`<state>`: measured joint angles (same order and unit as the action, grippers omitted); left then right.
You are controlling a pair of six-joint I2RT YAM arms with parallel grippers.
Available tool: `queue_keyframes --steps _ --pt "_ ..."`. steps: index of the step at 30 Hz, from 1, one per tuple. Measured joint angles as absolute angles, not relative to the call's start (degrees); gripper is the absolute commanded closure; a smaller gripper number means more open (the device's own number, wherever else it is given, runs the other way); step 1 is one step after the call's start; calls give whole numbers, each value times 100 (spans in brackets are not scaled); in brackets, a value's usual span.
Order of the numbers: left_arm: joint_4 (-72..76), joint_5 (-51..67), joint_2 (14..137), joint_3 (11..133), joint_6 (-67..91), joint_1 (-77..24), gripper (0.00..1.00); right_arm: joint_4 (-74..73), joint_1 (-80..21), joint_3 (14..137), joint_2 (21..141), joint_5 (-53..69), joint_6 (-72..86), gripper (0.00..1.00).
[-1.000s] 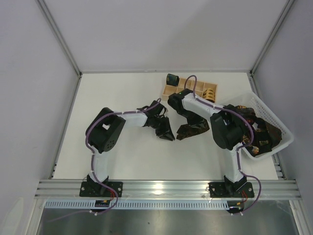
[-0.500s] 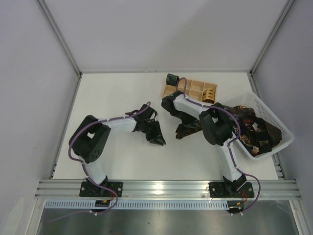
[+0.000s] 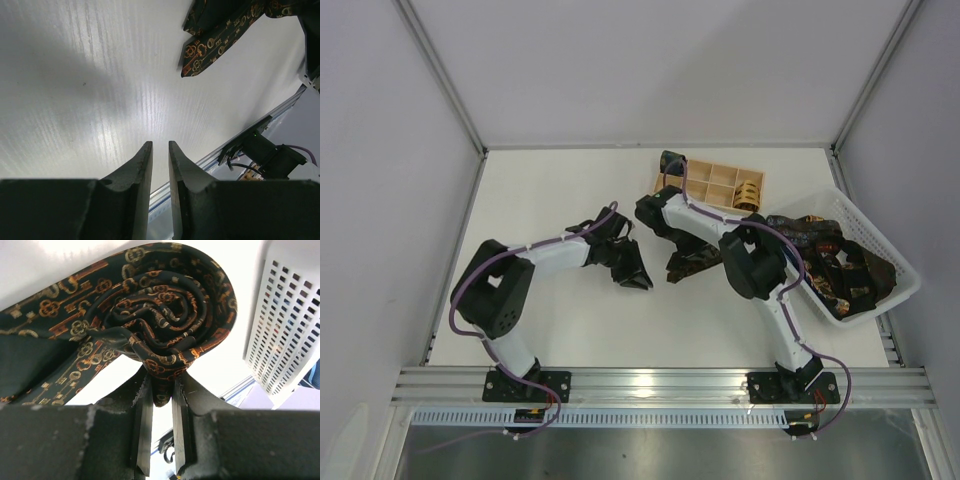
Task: Roll the ties
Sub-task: Roll the tie
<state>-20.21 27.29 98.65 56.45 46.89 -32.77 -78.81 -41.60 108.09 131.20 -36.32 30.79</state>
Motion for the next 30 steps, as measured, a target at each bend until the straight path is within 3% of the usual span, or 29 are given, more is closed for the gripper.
queue_keyframes --steps 3,8,18,30 --pt "-2027 2729 9863 5625 4685 -3240 75 -7881 -4180 10816 13122 -3573 3079 100" --pt "-2032 2729 9861 5625 4591 -3173 75 -7863 -4060 10829 12988 -2838 3013 100" --pt "-2329 2707 9480 5625 4237 -2587 75 -7155 -3498 10182 11603 344 3155 100" --pt "-3061 2344 8340 5625 3802 -2095 72 -3503 -3183 7531 10613 3815 4746 100"
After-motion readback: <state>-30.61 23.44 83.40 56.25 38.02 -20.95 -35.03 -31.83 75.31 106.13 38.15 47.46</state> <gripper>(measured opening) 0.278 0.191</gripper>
